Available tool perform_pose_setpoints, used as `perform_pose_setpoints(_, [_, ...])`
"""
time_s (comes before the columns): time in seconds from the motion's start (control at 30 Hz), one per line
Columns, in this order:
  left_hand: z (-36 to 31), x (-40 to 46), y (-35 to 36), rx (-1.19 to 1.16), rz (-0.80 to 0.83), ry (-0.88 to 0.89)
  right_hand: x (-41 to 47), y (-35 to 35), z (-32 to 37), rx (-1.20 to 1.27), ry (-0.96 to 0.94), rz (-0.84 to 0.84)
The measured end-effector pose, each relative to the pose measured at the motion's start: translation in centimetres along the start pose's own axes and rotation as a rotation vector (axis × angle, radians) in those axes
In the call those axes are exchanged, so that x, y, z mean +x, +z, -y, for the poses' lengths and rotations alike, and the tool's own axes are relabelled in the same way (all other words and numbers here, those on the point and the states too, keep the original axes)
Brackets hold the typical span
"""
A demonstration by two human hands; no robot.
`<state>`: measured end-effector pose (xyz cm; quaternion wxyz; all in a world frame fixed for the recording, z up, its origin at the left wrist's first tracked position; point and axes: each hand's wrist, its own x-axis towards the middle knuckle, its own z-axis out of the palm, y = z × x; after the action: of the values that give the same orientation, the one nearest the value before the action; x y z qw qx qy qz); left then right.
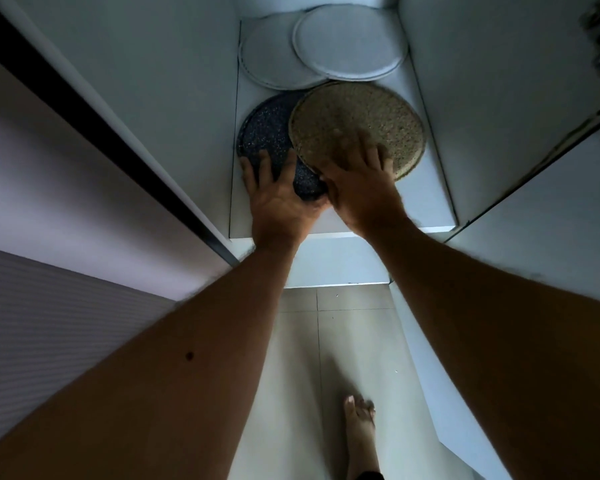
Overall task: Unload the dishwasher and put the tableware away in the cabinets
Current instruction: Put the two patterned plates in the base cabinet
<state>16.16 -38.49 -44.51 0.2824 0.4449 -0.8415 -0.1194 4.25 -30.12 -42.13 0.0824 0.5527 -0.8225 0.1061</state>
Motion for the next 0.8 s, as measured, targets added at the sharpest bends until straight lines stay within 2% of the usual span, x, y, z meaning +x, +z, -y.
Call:
perform_pose_setpoints(0.13, [0.3, 0.0, 0.1, 0.036, 0.060, 0.030, -0.4, 0.5, -0.1, 0.072, 0.032, 0.064])
perform_pose_setpoints(0.37, [-0.1, -0.1, -0.1, 0.106, 0.177, 0.019, -1.2, 0.9, 0.2, 0.106, 0.148, 0.028])
perform_pose_setpoints(0.8, [-0.5, -0.1, -0.7, 0.037, 0.138, 0.029, -1.1, 1.1, 0.1, 0.113, 0.122, -0.016])
